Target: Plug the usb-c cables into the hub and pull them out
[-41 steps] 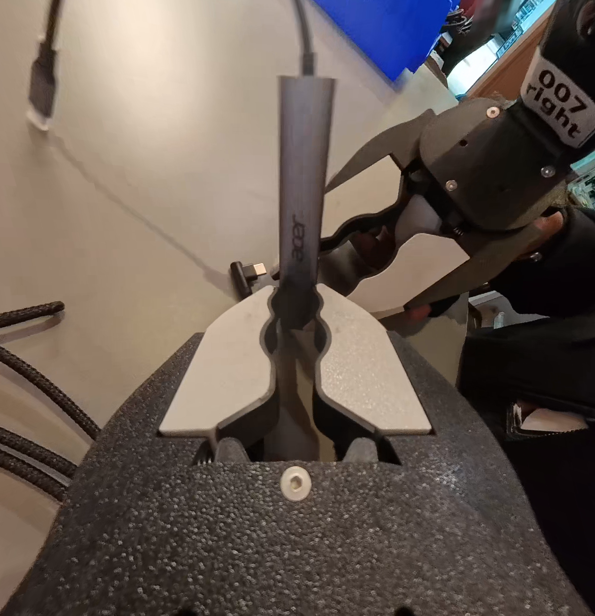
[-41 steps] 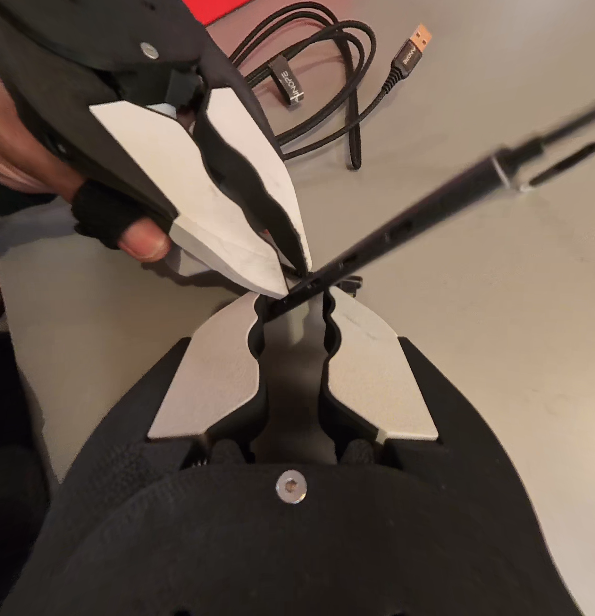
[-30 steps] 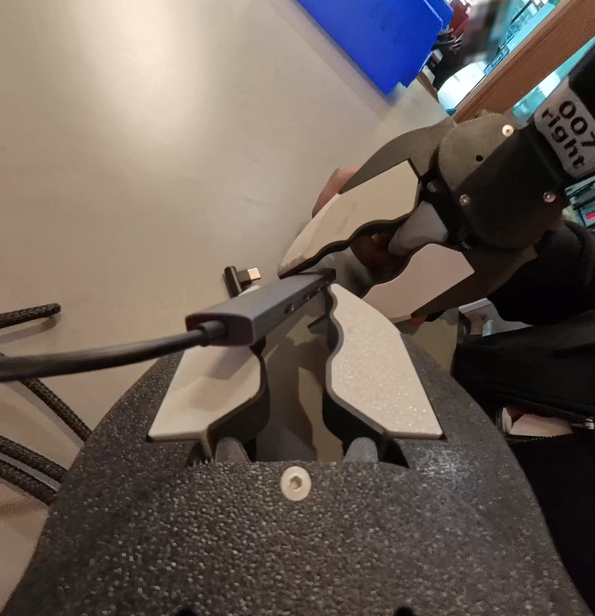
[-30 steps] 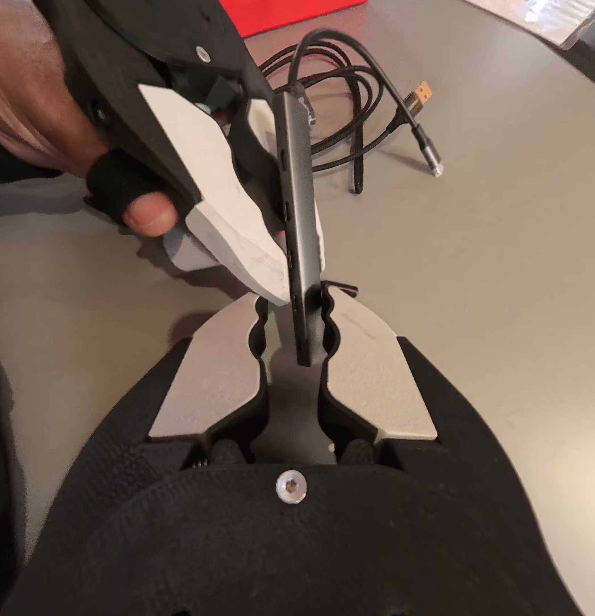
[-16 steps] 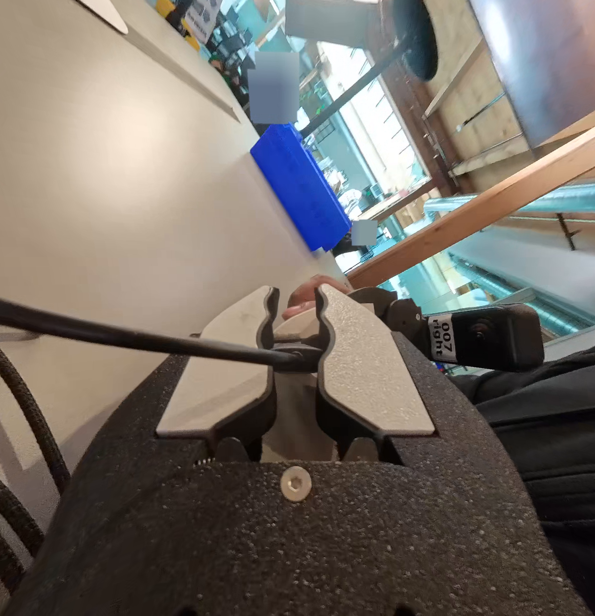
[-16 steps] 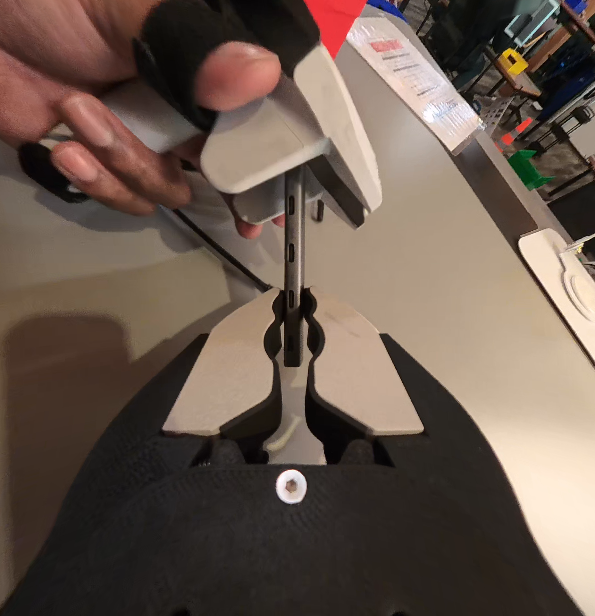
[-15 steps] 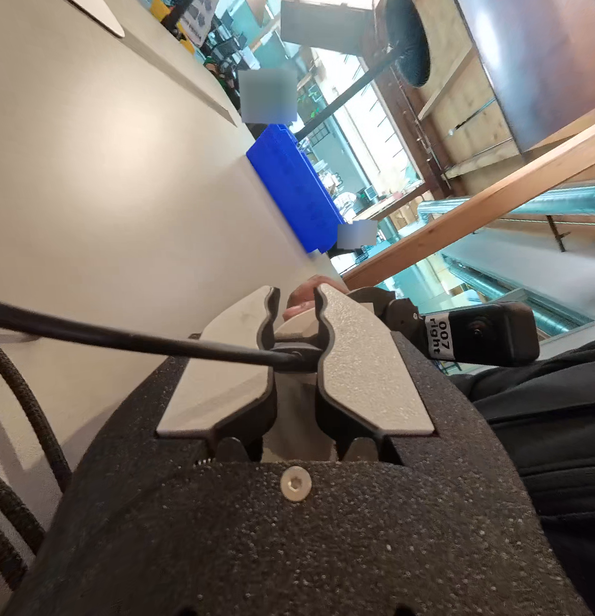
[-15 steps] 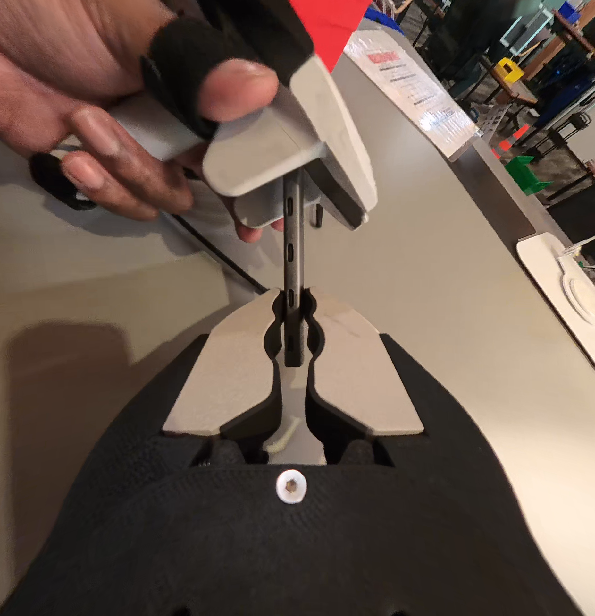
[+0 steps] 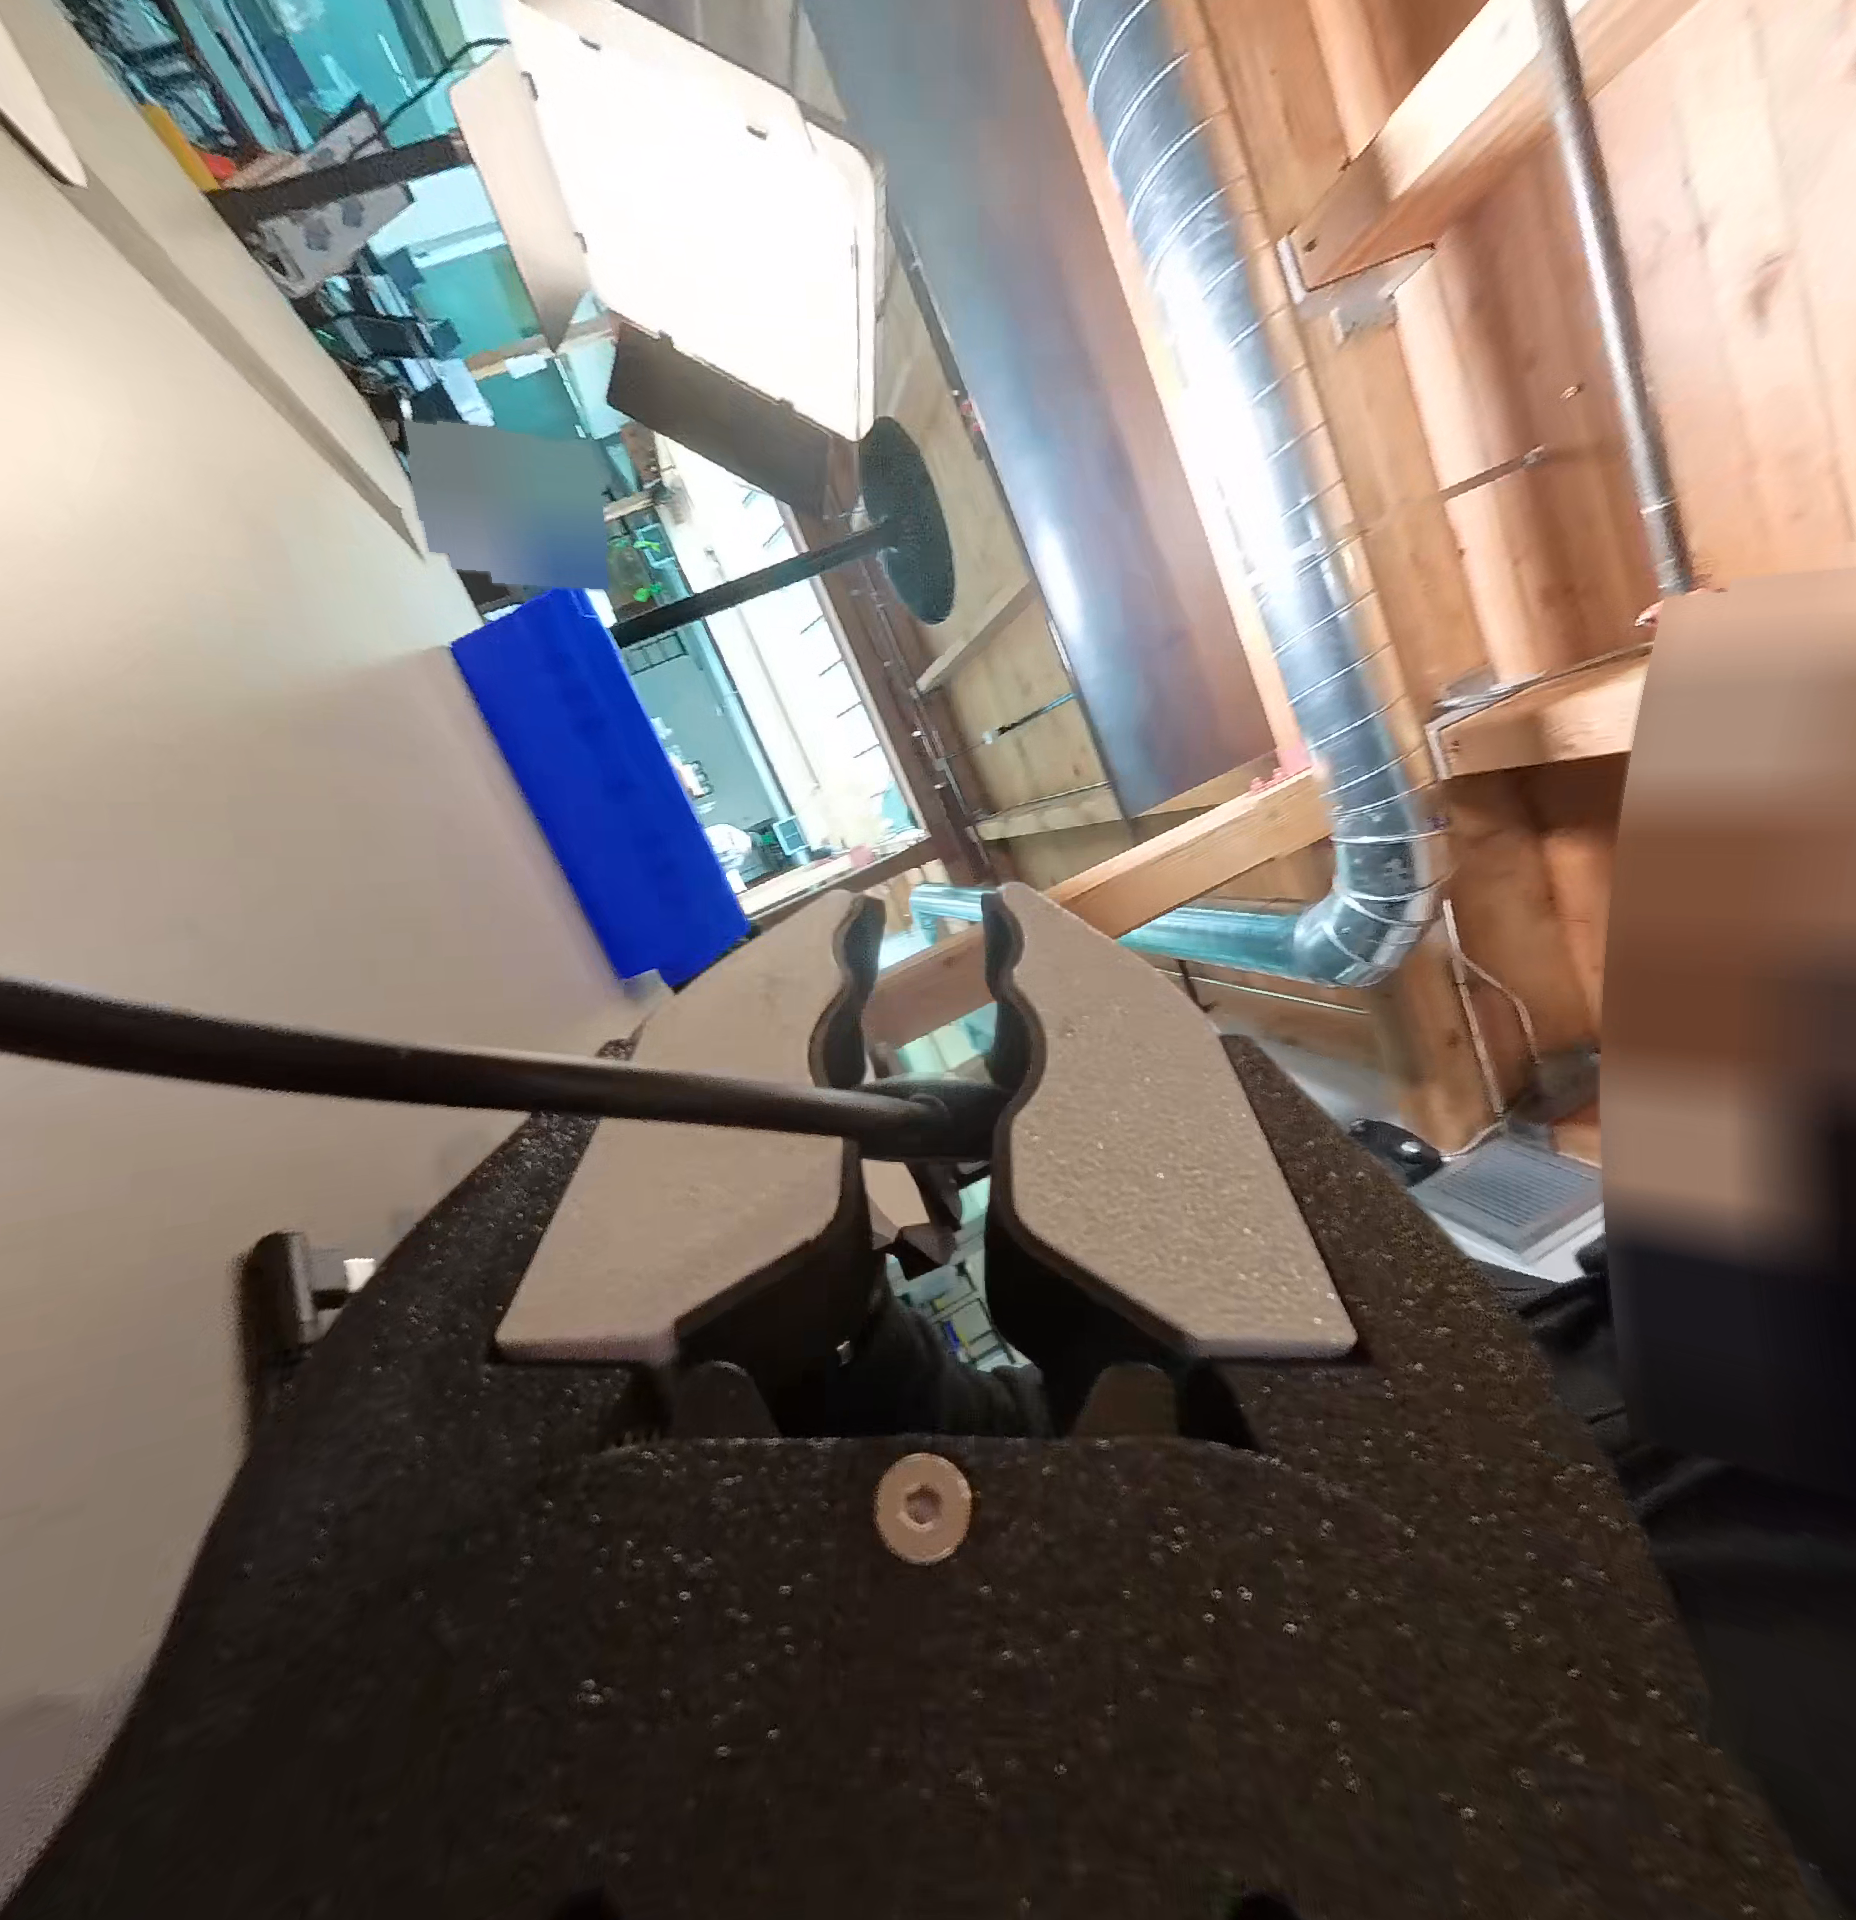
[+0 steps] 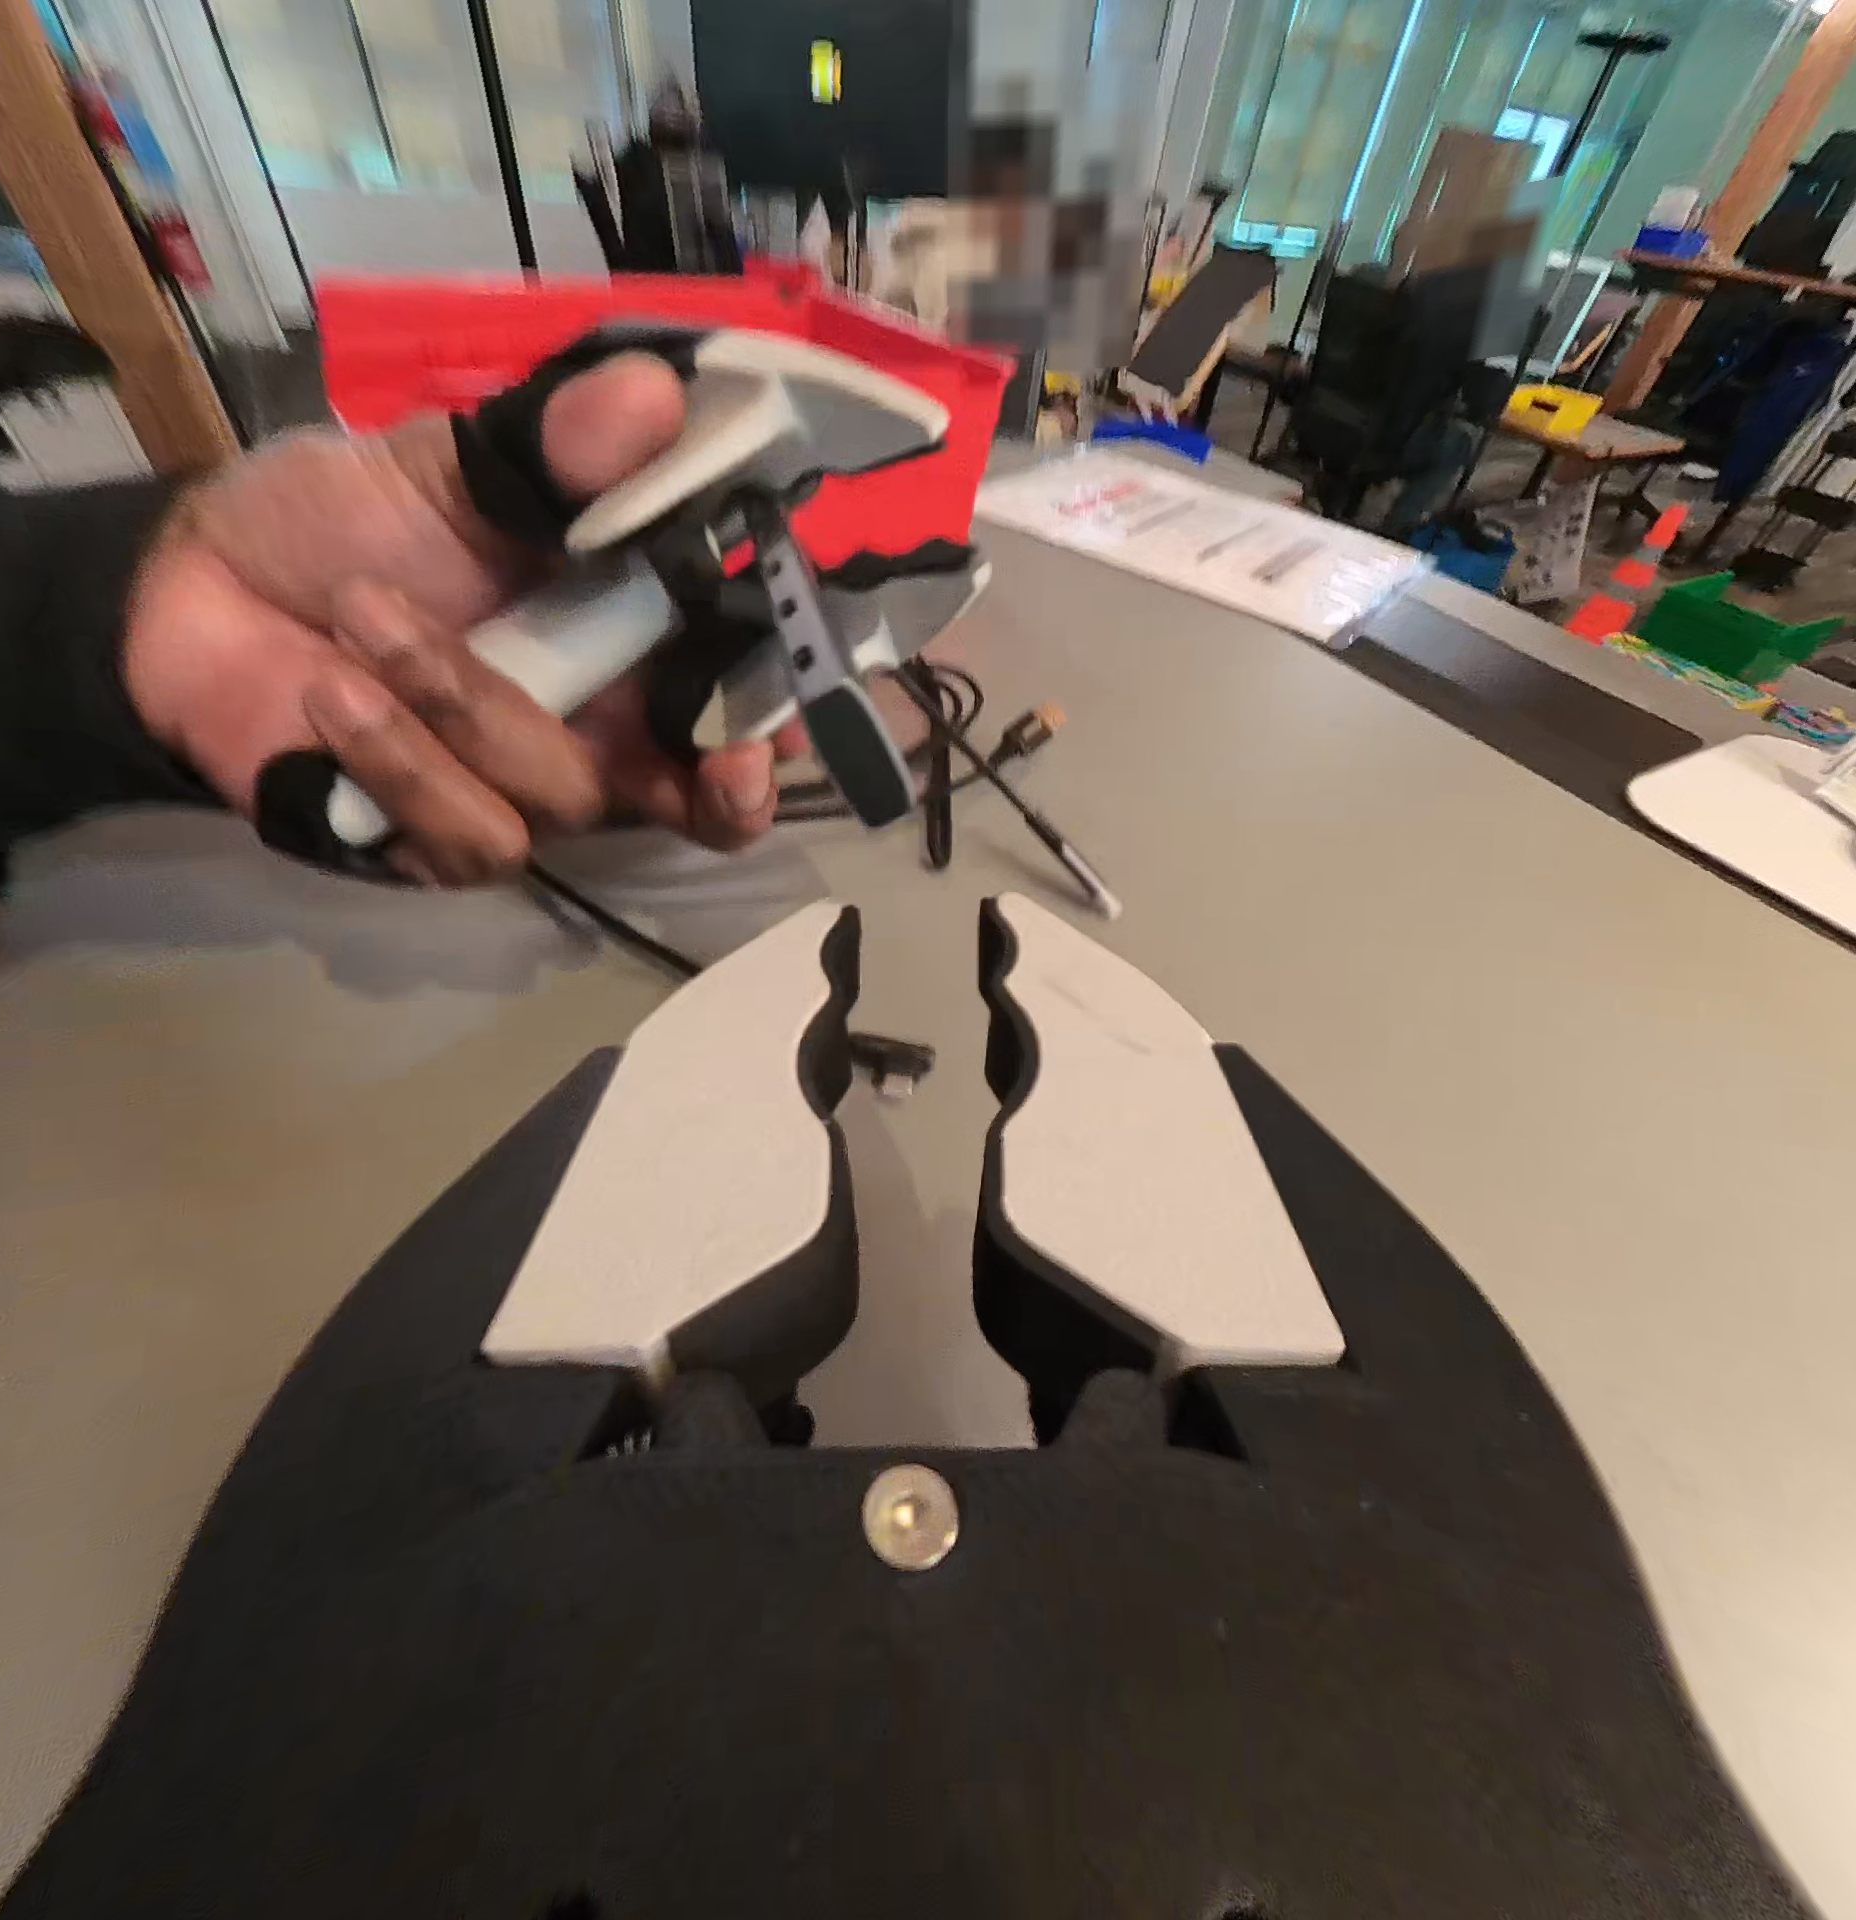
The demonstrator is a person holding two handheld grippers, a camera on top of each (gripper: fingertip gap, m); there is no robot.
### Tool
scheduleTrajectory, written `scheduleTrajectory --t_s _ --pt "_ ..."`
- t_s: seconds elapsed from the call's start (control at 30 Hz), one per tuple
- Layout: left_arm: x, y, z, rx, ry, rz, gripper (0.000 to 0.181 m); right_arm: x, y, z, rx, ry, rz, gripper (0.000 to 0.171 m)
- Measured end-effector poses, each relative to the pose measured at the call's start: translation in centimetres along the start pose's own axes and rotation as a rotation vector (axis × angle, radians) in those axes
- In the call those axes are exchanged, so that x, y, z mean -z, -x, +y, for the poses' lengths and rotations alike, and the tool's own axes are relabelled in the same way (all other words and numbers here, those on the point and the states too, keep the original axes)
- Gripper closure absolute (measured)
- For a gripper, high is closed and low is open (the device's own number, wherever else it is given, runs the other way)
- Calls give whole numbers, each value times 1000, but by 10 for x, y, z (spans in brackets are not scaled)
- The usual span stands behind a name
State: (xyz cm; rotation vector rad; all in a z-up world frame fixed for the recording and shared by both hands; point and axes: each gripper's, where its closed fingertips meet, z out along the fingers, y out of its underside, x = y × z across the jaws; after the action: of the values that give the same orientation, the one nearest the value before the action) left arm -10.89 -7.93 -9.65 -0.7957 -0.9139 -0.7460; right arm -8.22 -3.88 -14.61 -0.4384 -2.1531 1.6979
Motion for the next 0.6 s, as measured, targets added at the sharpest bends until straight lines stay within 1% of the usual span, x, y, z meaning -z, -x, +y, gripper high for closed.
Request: scheduleTrajectory --t_s 0.1,0.27,0.37,0.5,0.6 --pt "-10 -6 8 49 10 61 161 5 1 -18 -68 -157 -39 154" --pt "-24 -15 21 131 35 155 161 13 12 -45 -48 -334 -110 158" --pt "-28 -23 24 174 42 210 161 19 18 -56 -19 -384 -153 159" --pt "-33 -27 28 188 56 233 161 23 25 -64 18 -412 -199 154" --pt "-35 -29 30 202 63 250 161 27 25 -71 16 -443 -202 154"
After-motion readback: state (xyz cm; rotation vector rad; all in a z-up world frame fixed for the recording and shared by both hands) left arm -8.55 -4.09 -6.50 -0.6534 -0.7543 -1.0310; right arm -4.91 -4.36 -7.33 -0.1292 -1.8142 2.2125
